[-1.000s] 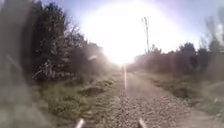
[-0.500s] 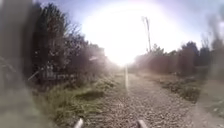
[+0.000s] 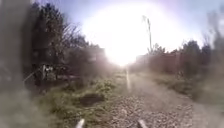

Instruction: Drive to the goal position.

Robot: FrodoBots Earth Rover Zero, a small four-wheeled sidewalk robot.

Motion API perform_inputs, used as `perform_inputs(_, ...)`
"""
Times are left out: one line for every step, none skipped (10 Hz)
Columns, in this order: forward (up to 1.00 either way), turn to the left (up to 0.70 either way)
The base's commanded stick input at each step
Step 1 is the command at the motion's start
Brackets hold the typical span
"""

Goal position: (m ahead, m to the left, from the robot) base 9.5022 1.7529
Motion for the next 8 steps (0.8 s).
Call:
perform_inputs(0.5,-0.46)
perform_inputs(0.5,-0.5)
perform_inputs(0.5,-0.45)
perform_inputs(0.5,-0.29)
perform_inputs(0.5,-0.14)
perform_inputs(0.5,0.0)
perform_inputs(0.5,0.0)
perform_inputs(0.5,0.0)
